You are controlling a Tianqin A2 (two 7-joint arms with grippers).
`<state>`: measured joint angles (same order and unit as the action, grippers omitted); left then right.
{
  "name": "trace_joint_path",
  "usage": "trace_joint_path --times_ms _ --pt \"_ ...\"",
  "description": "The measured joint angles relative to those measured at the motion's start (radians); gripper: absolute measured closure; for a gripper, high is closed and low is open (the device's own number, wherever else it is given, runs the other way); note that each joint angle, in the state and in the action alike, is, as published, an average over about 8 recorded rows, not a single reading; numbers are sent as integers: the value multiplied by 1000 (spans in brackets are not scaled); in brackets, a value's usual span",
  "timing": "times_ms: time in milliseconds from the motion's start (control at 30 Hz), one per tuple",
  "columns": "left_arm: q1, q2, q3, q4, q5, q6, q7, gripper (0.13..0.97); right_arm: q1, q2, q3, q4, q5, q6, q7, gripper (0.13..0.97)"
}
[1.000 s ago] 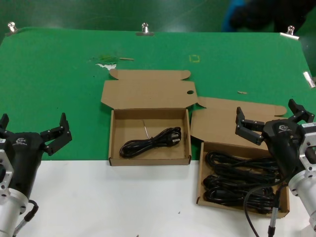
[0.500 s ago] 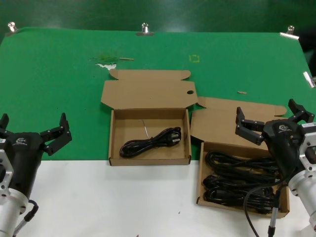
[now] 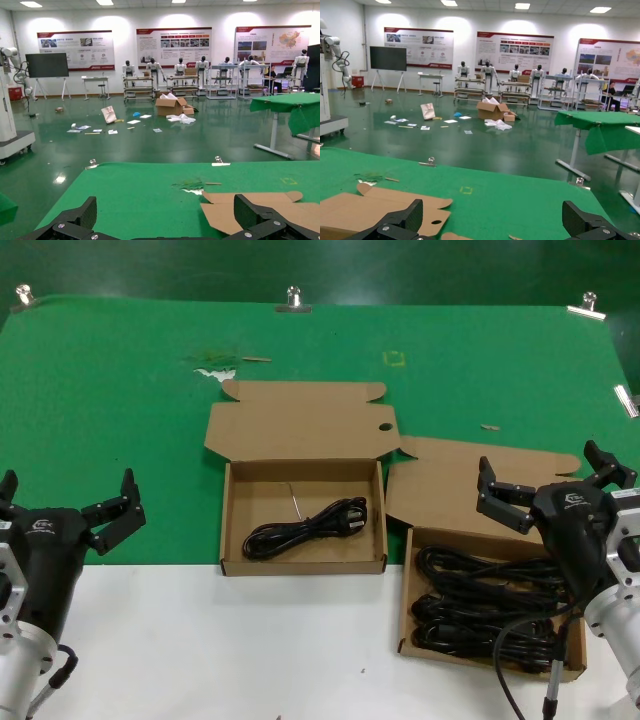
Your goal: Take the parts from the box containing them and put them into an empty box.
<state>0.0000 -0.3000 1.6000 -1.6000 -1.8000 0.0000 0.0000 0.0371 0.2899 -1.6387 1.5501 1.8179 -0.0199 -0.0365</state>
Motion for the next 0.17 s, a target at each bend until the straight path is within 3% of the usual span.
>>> trace_joint_path --times_ms 167 --pt "0 0 0 0 0 0 0 132 0 0 0 0 0 0 0 129"
